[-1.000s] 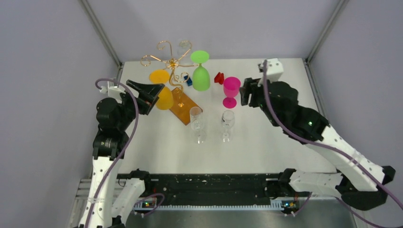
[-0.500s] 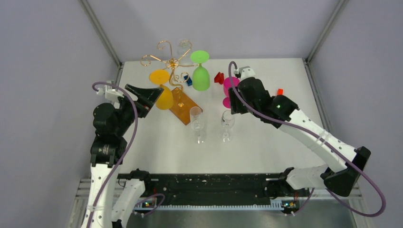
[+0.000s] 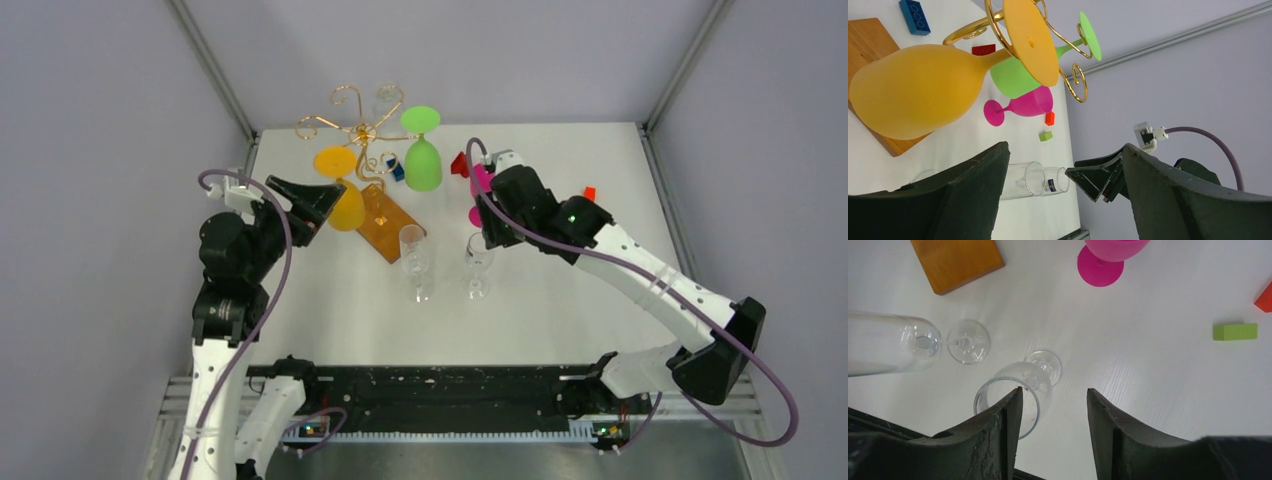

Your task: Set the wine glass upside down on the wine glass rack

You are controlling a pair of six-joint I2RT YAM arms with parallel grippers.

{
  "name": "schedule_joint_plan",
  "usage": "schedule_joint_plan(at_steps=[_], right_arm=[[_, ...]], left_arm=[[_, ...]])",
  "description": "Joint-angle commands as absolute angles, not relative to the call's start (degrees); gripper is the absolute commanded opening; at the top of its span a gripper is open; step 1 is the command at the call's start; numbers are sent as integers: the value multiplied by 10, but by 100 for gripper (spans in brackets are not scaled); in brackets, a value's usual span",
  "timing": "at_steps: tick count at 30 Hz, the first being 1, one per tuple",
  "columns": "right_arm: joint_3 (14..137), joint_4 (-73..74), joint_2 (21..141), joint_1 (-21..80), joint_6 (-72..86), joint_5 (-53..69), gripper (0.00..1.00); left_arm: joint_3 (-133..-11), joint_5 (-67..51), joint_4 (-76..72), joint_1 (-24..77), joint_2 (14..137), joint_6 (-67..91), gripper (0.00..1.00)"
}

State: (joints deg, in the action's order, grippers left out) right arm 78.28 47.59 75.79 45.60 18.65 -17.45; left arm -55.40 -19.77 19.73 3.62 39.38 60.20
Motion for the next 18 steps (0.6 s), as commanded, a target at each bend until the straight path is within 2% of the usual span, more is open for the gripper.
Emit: schedule_joint_plan(at_steps=[1, 8, 15, 18], right_arm=[[786, 491, 772, 452, 175, -178, 49], [785, 497, 791, 452, 176, -168, 41], [780, 500, 799, 452, 172, -168, 29], [780, 500, 804, 453, 167, -161, 21]], left_arm=[[-552, -208, 158, 35, 399, 608, 87], [-550, -207, 159, 35, 396, 605, 87], [-548, -206, 160, 35, 395, 604, 87], [-549, -201, 164, 35, 394, 598, 87]])
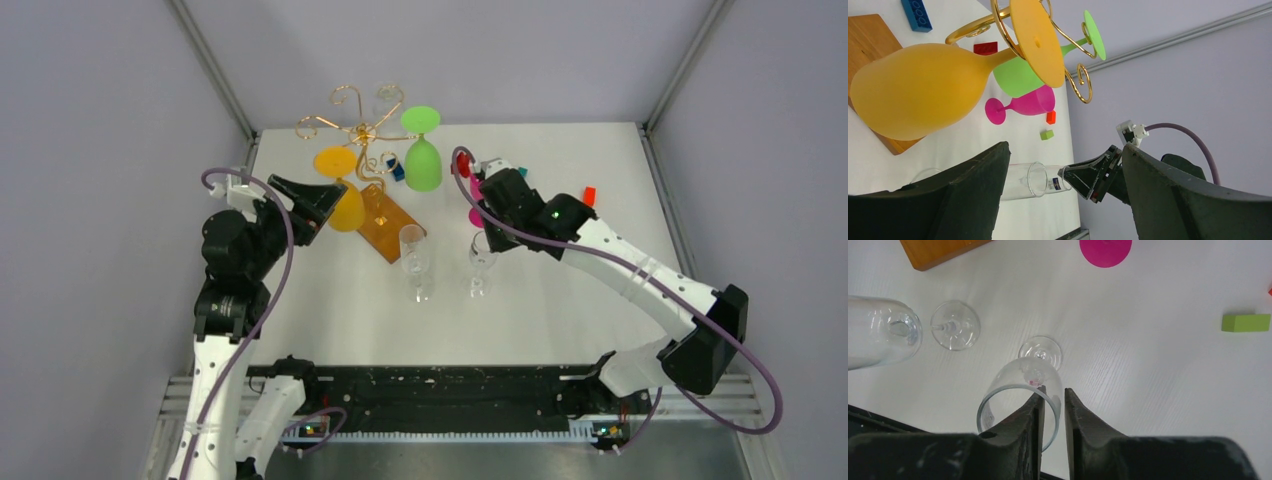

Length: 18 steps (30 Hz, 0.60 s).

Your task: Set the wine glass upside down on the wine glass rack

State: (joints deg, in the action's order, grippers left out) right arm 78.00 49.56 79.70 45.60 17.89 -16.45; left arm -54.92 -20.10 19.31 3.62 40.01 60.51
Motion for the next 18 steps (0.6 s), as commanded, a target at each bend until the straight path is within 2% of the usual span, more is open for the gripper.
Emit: schedule_joint_plan(at_steps=[1, 4, 8, 18], right_arm=[[780, 500, 806, 452, 166, -158, 18], [785, 501, 807, 452, 165, -156, 14], [796, 506, 793, 452, 164, -169, 4], [808, 518, 707, 452, 162, -253, 0]], left_arm=[[-550, -199, 165, 35, 394, 596, 87], [-553, -199, 166, 35, 392, 594, 87], [-557, -194, 172, 35, 387, 584, 87], [-561, -195, 171, 35, 376, 556, 90]])
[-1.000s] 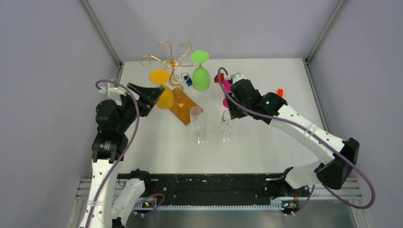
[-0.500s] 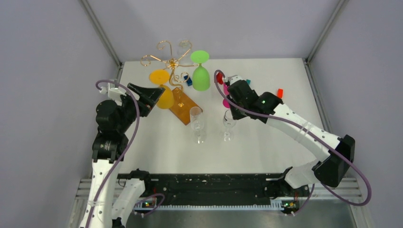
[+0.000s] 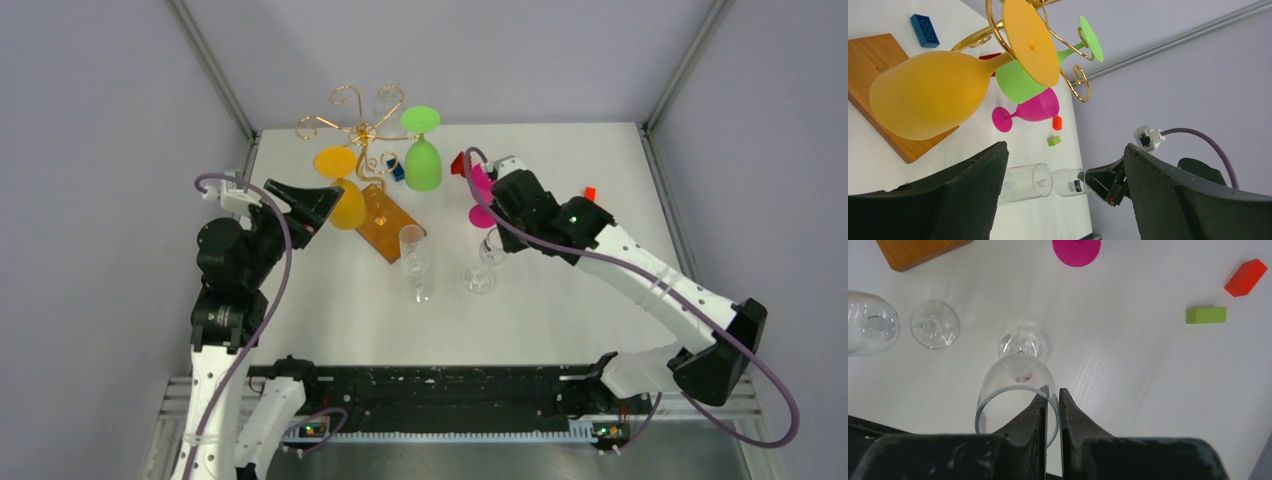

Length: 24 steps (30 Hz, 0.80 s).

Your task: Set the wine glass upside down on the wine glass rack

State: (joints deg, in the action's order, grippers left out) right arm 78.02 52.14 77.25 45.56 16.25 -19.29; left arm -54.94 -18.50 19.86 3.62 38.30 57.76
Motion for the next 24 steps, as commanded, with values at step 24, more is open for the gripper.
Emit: schedule_joint_plan(at_steps=[24], right_arm=[[835, 319, 488, 452, 223, -57, 0]], left_arm=[[-562, -326, 149, 46, 350, 492, 66]])
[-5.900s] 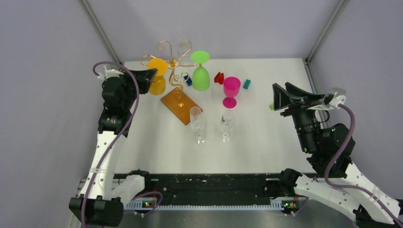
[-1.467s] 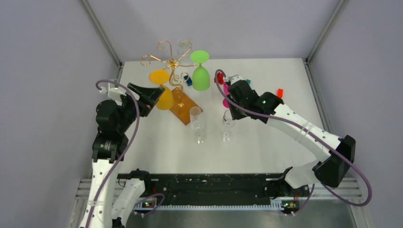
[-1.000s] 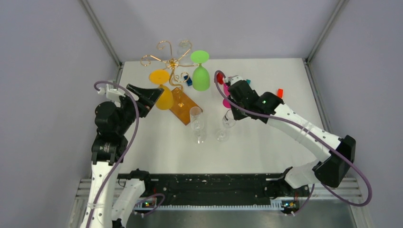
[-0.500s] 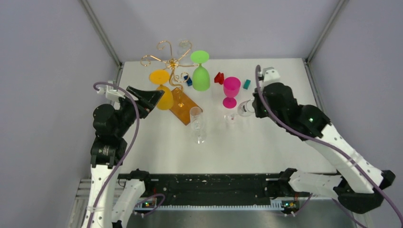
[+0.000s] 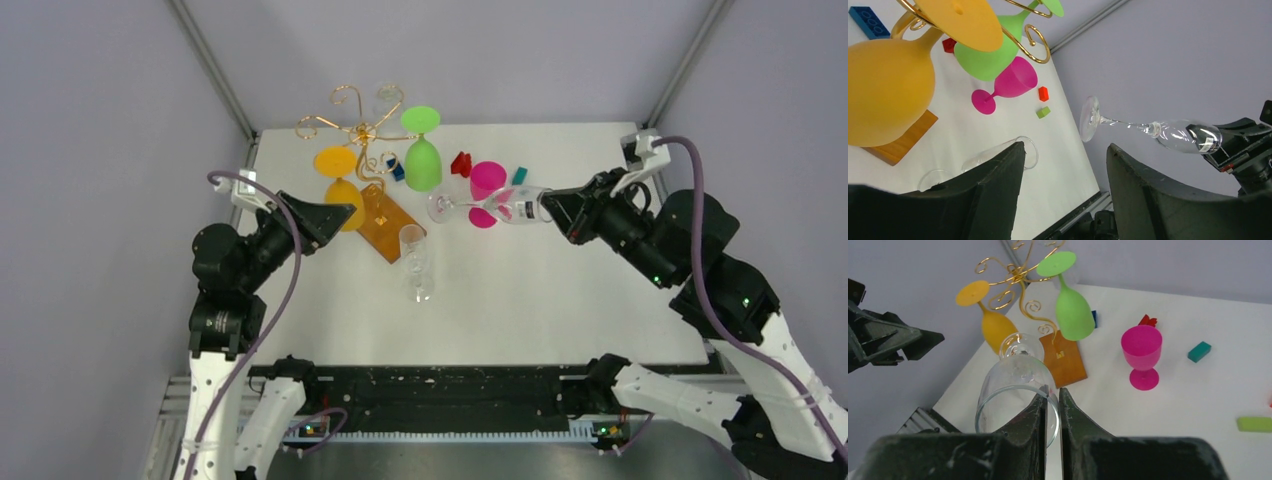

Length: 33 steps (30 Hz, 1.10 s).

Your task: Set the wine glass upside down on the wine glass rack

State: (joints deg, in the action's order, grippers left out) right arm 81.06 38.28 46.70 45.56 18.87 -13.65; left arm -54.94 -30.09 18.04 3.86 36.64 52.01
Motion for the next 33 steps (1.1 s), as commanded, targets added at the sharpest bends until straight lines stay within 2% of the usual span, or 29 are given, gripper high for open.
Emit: schedule_joint_plan(at_steps=[1, 7, 11, 17, 20, 25, 33], right_arm=[[835, 310, 491, 453, 227, -46, 0], [827, 274, 511, 460, 251, -13, 0], [833, 257, 530, 510, 246, -42, 0], [852, 249, 560, 578, 234, -84, 0], [853, 247, 561, 591, 233, -90, 0], [852, 252, 552, 601, 230, -108, 0], [843, 245, 533, 602, 218, -139, 0]], left_arm=[[-562, -326, 151, 49, 347, 488, 66], [-561, -303, 182, 79, 332, 447, 66], [-547, -288, 182, 113, 335, 432, 65], [-555, -203, 202, 227, 366, 394, 64], [-556, -165, 205, 262, 380, 386, 61], [-563, -142, 218, 270, 379, 370, 58], [-572, -142, 235, 269, 376, 369, 59]])
